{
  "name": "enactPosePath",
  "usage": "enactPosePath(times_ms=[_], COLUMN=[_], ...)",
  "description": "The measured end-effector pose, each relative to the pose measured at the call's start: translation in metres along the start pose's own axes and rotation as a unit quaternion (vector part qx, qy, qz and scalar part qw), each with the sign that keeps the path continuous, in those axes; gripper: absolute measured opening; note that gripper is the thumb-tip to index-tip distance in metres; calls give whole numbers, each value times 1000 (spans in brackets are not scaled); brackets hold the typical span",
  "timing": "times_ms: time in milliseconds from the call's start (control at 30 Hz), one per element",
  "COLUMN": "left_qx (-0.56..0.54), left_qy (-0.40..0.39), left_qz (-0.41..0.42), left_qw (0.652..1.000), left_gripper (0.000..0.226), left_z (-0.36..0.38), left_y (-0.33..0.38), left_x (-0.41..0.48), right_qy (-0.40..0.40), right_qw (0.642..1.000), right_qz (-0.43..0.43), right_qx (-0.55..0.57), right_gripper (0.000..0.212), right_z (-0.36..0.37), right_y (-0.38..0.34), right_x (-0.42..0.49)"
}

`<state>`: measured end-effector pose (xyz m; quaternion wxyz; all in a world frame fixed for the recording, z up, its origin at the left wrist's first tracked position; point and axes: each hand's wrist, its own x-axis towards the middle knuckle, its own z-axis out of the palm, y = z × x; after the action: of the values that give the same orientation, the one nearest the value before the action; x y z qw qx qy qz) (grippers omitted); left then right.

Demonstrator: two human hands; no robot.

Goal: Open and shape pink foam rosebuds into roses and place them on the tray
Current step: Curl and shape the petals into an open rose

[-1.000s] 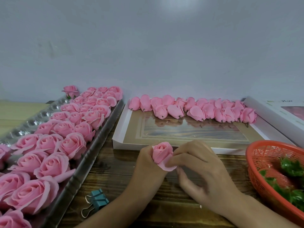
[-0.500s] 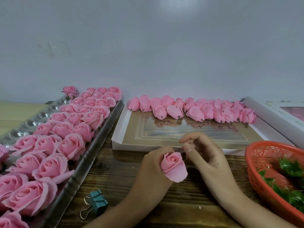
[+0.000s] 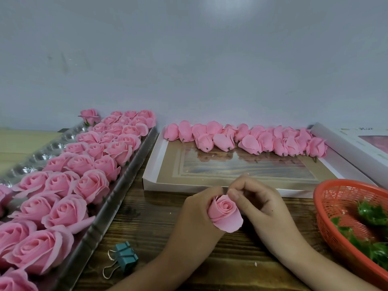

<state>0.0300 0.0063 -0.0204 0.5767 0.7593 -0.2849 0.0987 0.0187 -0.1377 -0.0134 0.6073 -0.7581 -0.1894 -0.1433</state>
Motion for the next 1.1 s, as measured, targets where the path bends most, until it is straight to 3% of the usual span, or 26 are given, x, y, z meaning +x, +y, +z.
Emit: enactPosePath(times_ms=[200, 367, 800, 933, 1100], left_qx=[-4, 35, 3, -3, -11], left_qy=[24, -15, -64, -68, -57], left_qz=[-29, -22, -16, -13, -1], left_qw=[999, 999, 998, 998, 998], left_gripper=[28, 22, 14, 36, 20], left_z=[1, -1, 0, -2, 0], left_y=[-5, -11, -9, -8, -3], left_x=[0, 0, 3, 2, 3], right_qy=[-25, -24, 17, 30, 40], right_qw=[999, 1000, 995, 992, 991], right_qz=[17, 8, -14, -20, -10], right_qx=[15, -10, -95, -117, -124], right_gripper=[22, 21, 23, 22, 17], right_z=[1, 2, 3, 3, 2], right_y=[0, 1, 1, 2, 4], right_x=[-2, -2, -5, -4, -3])
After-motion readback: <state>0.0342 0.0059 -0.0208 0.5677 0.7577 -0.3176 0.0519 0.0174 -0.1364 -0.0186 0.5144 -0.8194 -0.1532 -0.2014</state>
